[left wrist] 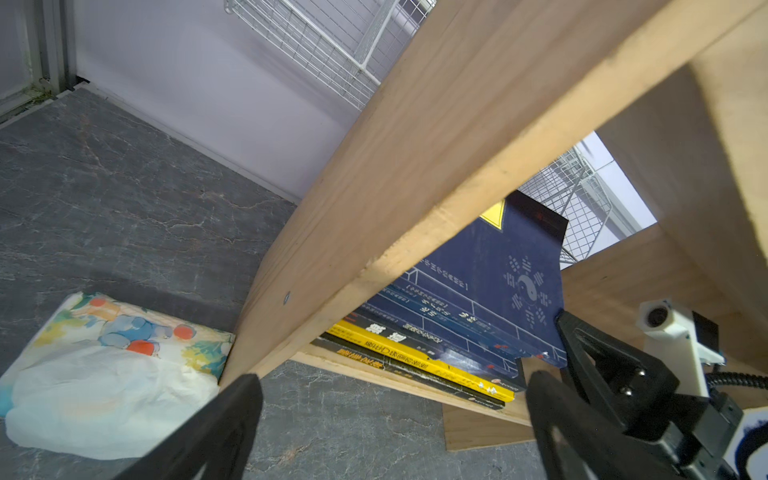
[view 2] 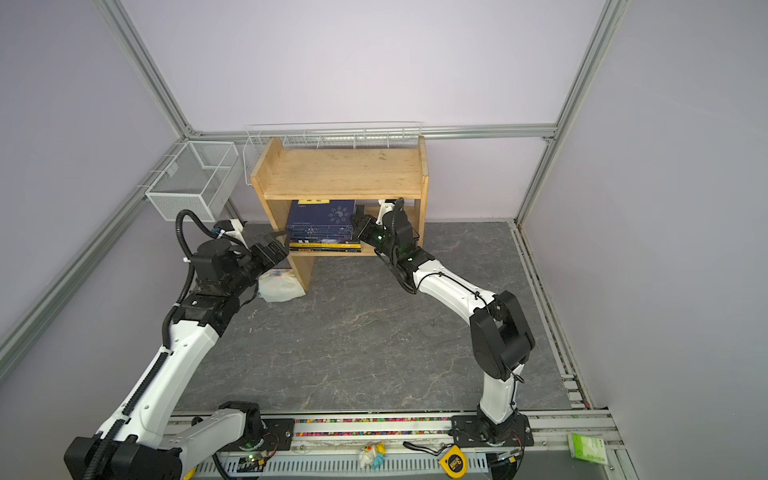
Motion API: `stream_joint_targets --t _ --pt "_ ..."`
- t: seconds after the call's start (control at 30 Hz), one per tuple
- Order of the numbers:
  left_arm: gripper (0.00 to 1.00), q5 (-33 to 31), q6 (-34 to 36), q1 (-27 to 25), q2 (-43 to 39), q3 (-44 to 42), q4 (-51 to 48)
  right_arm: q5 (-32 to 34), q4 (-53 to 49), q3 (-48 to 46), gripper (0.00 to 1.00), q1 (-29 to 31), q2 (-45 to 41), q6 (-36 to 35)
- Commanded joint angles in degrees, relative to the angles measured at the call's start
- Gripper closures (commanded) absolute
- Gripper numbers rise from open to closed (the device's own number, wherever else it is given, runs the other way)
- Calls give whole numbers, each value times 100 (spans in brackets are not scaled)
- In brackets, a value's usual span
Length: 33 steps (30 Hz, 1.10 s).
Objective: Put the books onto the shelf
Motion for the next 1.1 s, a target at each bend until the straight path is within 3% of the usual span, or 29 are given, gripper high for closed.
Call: stream_joint_targets --t 0.0,0.63,1.07 --pt "1 89 130 31 150 139 284 150 241 225 93 55 51 -69" --pt "0 -69 116 102 1124 491 1150 109 54 416 93 75 334 -56" --pt "0 -354 50 102 1528 445 1146 166 41 398 89 81 355 -55"
